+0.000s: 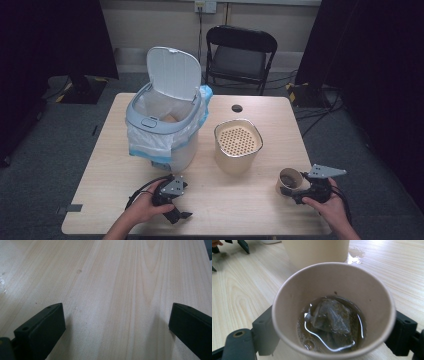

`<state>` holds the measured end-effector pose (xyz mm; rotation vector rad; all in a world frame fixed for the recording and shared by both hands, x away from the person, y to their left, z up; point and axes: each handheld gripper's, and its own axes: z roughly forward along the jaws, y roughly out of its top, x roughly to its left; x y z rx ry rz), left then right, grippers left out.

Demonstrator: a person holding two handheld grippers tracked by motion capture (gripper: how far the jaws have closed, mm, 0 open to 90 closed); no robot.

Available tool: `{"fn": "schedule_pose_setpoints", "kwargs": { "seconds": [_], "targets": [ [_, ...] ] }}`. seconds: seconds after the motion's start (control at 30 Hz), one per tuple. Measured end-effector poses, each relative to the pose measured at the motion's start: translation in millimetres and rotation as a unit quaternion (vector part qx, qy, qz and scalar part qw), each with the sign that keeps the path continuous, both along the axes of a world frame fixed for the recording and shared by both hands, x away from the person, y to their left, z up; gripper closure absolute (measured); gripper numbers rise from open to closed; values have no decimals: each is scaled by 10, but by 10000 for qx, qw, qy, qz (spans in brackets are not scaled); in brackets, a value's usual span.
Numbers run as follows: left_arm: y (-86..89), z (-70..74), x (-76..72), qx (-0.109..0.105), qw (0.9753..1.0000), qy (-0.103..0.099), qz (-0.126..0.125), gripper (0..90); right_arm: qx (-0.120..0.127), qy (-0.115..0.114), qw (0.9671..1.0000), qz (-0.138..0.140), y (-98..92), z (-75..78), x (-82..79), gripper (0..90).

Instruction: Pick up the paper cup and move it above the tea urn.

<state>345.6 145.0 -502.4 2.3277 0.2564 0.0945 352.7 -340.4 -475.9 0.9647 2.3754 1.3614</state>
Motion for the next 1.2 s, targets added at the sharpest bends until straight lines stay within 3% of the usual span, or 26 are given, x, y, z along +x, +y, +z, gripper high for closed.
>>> {"fn": "schedule_pose_setpoints", "kwargs": {
  "seconds": [0.9, 1.03, 1.2],
  "targets": [
    [-1, -1, 2, -2, 10000, 15, -22, 0, 68, -176, 9998, 30, 8, -51, -6, 247],
    [6, 8, 10, 86, 9999, -17, -76, 0, 56, -191, 9998, 15, 9, -46, -8, 257],
    [0, 2, 2, 23, 10000, 18, -24, 0, 18, -213, 9998, -16, -1, -38, -11, 265]
  ]
}}
